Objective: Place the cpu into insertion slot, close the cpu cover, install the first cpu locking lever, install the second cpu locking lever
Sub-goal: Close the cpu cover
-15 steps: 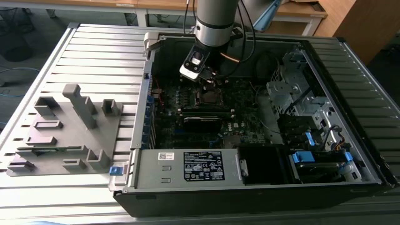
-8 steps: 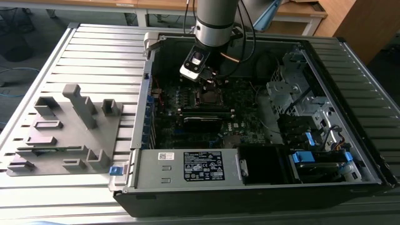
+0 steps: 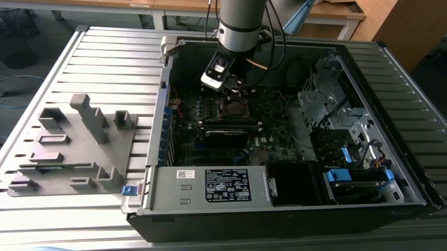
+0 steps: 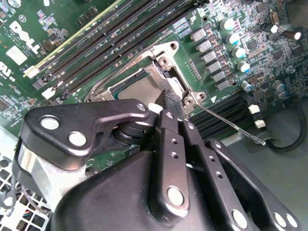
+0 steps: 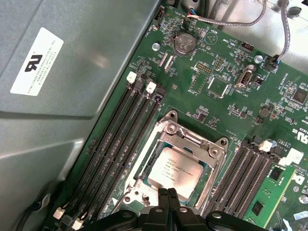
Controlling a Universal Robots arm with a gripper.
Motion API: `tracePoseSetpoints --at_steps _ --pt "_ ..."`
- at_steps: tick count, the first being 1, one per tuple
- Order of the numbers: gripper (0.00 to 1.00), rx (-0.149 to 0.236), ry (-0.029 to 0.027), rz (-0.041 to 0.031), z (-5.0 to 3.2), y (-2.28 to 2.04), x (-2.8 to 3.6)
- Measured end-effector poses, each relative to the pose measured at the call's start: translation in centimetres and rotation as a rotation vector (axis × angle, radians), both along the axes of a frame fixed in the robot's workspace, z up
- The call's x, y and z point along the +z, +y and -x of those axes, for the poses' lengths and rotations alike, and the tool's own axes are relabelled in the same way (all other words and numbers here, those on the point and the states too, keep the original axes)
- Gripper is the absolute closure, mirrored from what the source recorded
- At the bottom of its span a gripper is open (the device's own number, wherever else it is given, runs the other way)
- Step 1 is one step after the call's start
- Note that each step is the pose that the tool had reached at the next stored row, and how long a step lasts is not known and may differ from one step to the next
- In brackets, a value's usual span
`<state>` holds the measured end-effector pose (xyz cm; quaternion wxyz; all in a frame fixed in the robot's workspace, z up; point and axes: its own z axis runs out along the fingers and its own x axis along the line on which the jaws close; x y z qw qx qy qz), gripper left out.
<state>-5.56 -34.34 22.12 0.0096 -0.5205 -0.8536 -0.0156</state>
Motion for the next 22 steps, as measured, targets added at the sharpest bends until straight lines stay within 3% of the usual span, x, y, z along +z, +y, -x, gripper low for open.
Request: tracePoseSetpoints --at_steps 4,10,22 --pt "0.89 0.008 0.0000 -0.0005 0.00 0.00 0.00" --pt "0.89 0.050 0.0000 -0.0006 0.00 0.00 0.00" --pt "0.89 0.059 0.0000 -0.0009 0.00 0.00 0.00"
